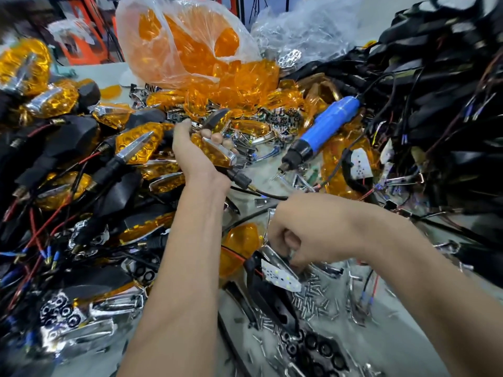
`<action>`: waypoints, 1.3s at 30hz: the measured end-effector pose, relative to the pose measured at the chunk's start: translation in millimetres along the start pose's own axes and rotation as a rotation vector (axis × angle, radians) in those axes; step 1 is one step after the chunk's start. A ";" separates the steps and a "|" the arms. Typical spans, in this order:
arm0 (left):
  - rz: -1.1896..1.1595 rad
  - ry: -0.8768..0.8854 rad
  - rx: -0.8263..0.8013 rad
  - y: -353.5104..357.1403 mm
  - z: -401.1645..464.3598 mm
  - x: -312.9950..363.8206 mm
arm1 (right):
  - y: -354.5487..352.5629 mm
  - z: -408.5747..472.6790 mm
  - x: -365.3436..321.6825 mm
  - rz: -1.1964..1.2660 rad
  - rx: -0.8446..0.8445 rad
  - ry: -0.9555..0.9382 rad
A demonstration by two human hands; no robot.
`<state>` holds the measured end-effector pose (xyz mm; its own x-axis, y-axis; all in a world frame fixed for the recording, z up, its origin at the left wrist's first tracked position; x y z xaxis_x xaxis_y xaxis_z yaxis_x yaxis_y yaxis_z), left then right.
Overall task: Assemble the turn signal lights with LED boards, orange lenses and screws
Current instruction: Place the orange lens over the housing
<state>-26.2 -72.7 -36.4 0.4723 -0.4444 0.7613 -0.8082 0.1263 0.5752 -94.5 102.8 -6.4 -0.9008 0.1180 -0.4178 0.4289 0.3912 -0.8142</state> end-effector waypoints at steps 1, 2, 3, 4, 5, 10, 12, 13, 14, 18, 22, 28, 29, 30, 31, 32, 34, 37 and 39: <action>-0.023 -0.013 -0.025 1.1 0.2 -0.1 | 1.0 0.3 1.6 0.023 -0.010 0.008; -0.035 -0.032 -0.038 -0.7 -0.4 1.3 | 1.7 0.9 3.7 0.049 -0.025 0.011; -0.044 -0.044 -0.060 -2.2 0.0 2.8 | 2.2 1.8 6.0 0.073 -0.038 0.006; -0.044 -0.046 -0.070 -1.5 -1.5 4.8 | 2.1 3.2 8.3 0.098 -0.043 -0.006; -0.055 -0.041 -0.091 -1.6 -2.5 5.8 | 0.8 4.6 10.7 0.130 -0.037 -0.019; -0.110 -0.057 -0.122 -1.9 -4.6 6.5 | -22.6 2.2 22.9 0.355 0.065 -0.106; -0.124 -0.061 -0.133 -1.7 -3.5 8.1 | -38.9 -1.2 24.8 0.533 0.091 -0.159; -0.124 -0.062 -0.142 -1.3 -3.5 8.7 | -47.6 -1.8 26.0 0.594 0.113 -0.183; -0.118 -0.061 -0.153 -0.8 -3.9 9.3 | -55.9 -1.1 27.2 0.634 0.124 -0.200; -0.054 -0.031 -0.199 3.5 -2.7 10.1 | -73.5 8.8 32.4 0.676 0.076 -0.199; 0.129 0.058 -0.119 2.8 1.9 10.5 | -75.7 20.2 30.7 0.649 0.009 -0.218; 0.194 -0.014 -0.075 -0.5 3.6 1.3 | -90.6 39.3 26.9 0.773 0.237 -0.365; 0.188 -0.025 -0.085 0.7 3.2 0.6 | -93.2 43.7 25.9 0.779 0.297 -0.391; 0.172 -0.037 -0.097 1.5 3.1 -0.1 | -94.6 48.2 25.0 0.781 0.341 -0.411; 0.145 -0.048 -0.109 2.5 3.1 -0.3 | -95.0 52.6 23.6 0.780 0.379 -0.430; 0.134 -0.050 -0.111 3.1 4.0 -0.5 | -94.8 57.4 22.5 0.781 0.416 -0.446; 0.176 -0.027 -0.097 2.4 7.1 -1.5 | -93.0 65.7 21.3 0.806 0.496 -0.469; 0.207 -0.026 -0.080 2.1 7.5 -3.7 | -88.3 74.1 23.1 0.904 0.590 -0.491; 0.160 -0.044 -0.058 1.4 6.2 -3.5 | -85.2 76.7 24.6 0.976 0.592 -0.488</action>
<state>-31.2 -76.5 -40.1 0.3224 -0.4524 0.8315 -0.8498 0.2486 0.4648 -148.0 2.4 21.8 -0.1229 -0.2738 -0.9539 0.9843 -0.1566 -0.0819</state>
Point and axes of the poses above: each hand's wrist, its own z-axis towards the middle knuckle, its own y-axis out of the palm, x = y × z, the point moved 3 cm from there along z, towards the middle knuckle, and after that the axes turned 12 degrees about z, right-handed, at the moved point
